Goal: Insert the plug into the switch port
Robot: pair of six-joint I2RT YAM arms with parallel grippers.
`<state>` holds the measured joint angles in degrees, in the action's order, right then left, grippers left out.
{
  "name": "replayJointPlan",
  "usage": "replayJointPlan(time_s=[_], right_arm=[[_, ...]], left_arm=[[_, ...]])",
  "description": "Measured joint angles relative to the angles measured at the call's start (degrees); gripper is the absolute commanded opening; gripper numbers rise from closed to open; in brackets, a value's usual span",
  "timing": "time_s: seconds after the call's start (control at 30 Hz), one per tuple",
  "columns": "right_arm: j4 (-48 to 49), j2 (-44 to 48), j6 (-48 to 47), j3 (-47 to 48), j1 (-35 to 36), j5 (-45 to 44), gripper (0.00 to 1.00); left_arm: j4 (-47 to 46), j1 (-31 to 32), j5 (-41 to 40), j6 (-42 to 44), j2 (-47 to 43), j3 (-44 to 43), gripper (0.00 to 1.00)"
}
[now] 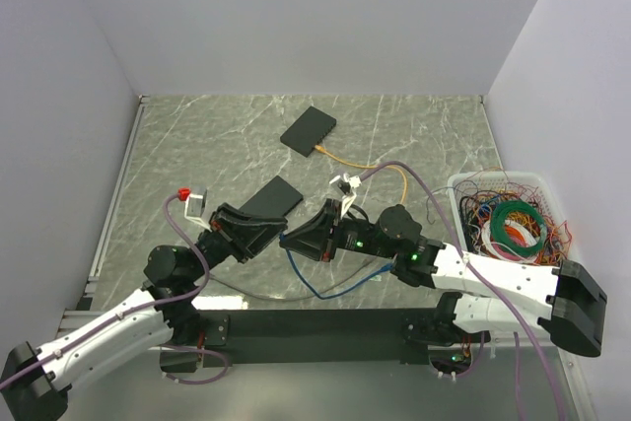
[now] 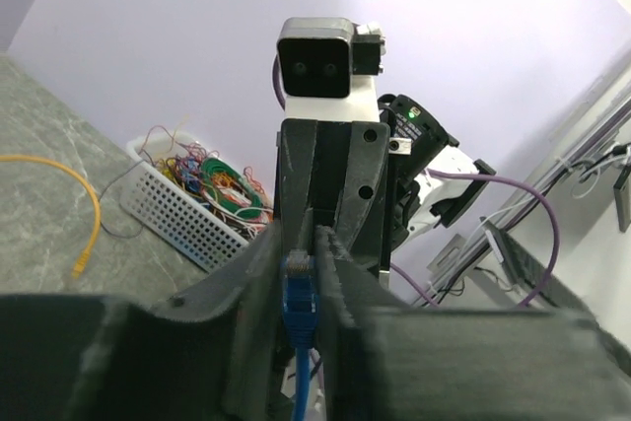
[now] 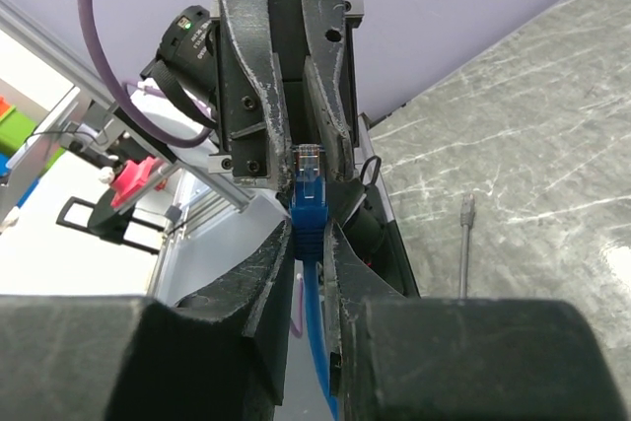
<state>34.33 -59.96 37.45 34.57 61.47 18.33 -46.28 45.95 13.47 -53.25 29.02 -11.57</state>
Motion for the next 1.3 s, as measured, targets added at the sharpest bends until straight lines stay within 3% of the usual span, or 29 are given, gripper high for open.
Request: replayJointPlan(time_s=[0.03,0.17,0.37,0.47,0.57,0.87,1.13,1.3], right_arm=[[-0.33,0.11,0.00,-0.02,0.02,-0.02,0.02],[-1.44,1.36,-0.33,-0.09,0.00,-1.14,0.00],[-6.34,2.64,-2.49,-0.09,0.00,-4.37,0.00],[-11.72,2.01,-4.15,-0.02,0.00,-6.97,0.00],[-17.11,0.48,-5.73,0.00,-0.02,-10.01,0.00],[-29.05,-3.39,-9.51,0.31,-0.26,-18.36,0.00],[-32.61,-12.79,-11.17,1.66,-0.28,-20.35,0.00],[-33.83,-18.23,-12.35,4.74,-0.31,-20.81,0.00]], left_arm=[[0.70,0.00,-0.24,0.15,-0.33,0.00,0.46],[5.73,0.00,-2.27,0.59,-3.02,0.02,0.69],[17.97,0.00,-8.02,2.84,-8.98,-1.29,0.84],[25.90,0.00,-12.04,4.24,-9.11,-4.42,0.88],[31.52,0.00,-15.34,5.60,-7.19,-7.76,0.98],[43.06,-2.54,-24.37,7.17,6.64,-13.99,0.99],[43.50,-21.73,-17.57,7.61,17.84,-14.47,0.99],[40.46,-25.40,-15.19,9.77,21.09,-14.45,0.91]])
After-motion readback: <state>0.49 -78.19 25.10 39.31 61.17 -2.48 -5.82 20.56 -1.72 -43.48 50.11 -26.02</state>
